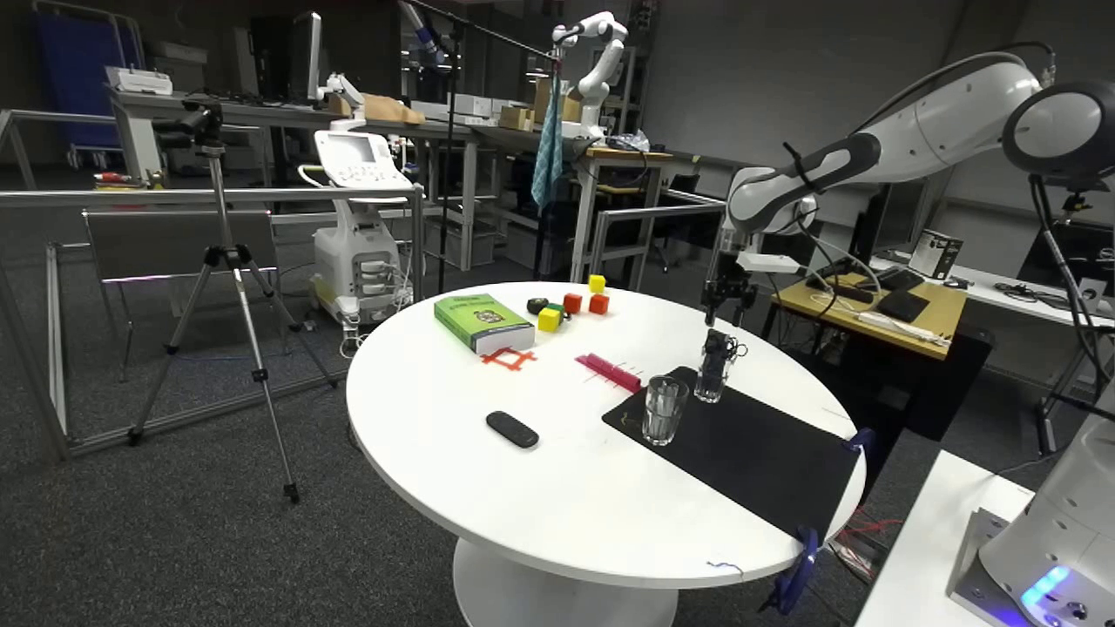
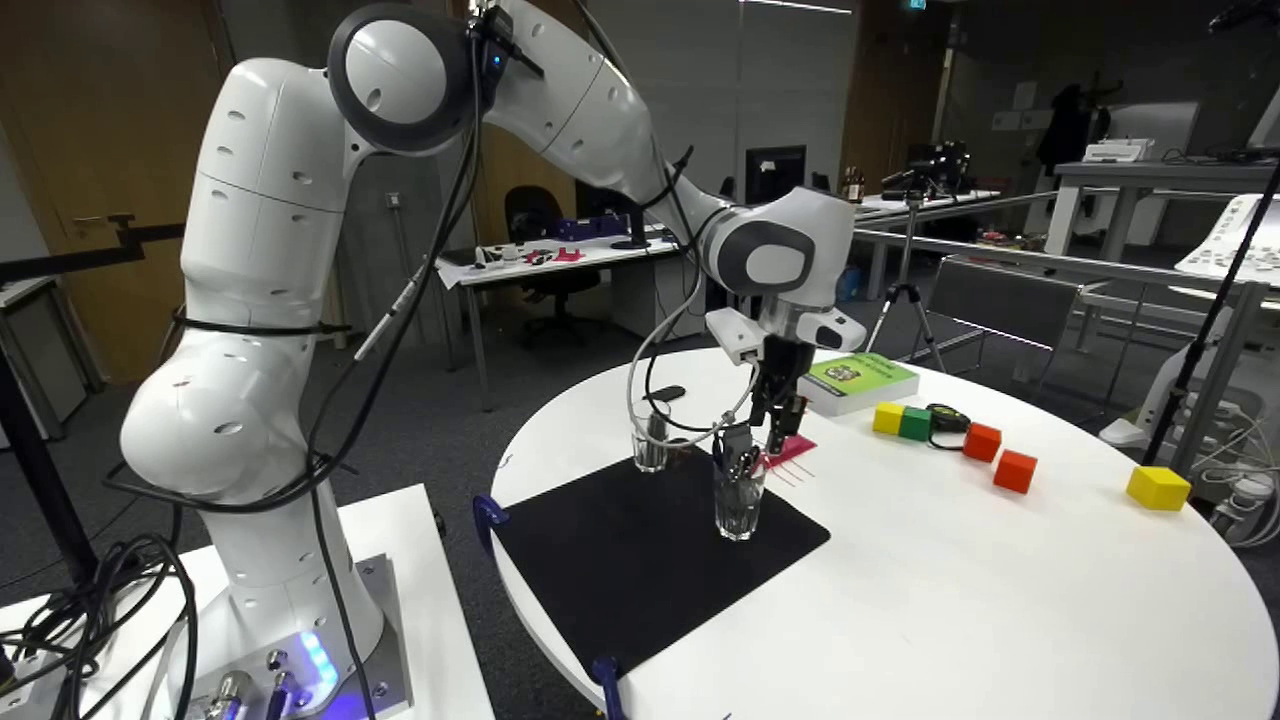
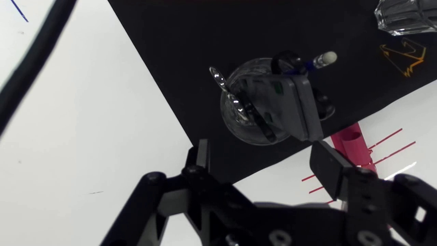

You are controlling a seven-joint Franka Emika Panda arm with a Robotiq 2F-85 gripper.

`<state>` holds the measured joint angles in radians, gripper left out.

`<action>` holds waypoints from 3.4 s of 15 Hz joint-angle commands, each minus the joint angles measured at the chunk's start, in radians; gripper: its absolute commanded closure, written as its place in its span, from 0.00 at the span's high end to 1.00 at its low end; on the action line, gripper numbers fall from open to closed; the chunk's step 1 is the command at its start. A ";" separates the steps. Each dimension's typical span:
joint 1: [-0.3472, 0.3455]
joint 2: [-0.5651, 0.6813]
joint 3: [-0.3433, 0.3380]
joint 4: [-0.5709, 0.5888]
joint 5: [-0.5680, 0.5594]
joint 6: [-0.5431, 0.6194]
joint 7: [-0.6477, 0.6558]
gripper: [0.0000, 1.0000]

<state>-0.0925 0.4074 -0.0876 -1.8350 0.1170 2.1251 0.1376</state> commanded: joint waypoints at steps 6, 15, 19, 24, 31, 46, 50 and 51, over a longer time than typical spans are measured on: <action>-0.003 -0.058 0.009 0.056 0.029 -0.017 0.001 1.00; 0.015 -0.174 0.031 0.039 0.053 -0.029 0.019 1.00; 0.042 -0.215 0.042 0.035 0.045 -0.037 0.034 1.00; 0.072 -0.266 0.064 0.014 0.046 -0.060 0.043 1.00; 0.104 -0.346 0.084 -0.029 0.039 -0.117 0.106 1.00; 0.133 -0.524 0.137 -0.180 -0.067 -0.288 0.228 1.00; 0.130 -0.489 0.139 -0.158 -0.049 -0.276 0.207 1.00; 0.130 -0.491 0.139 -0.162 -0.050 -0.276 0.207 1.00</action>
<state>0.0394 -0.0844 0.0495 -1.9987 0.0664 1.8508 0.3449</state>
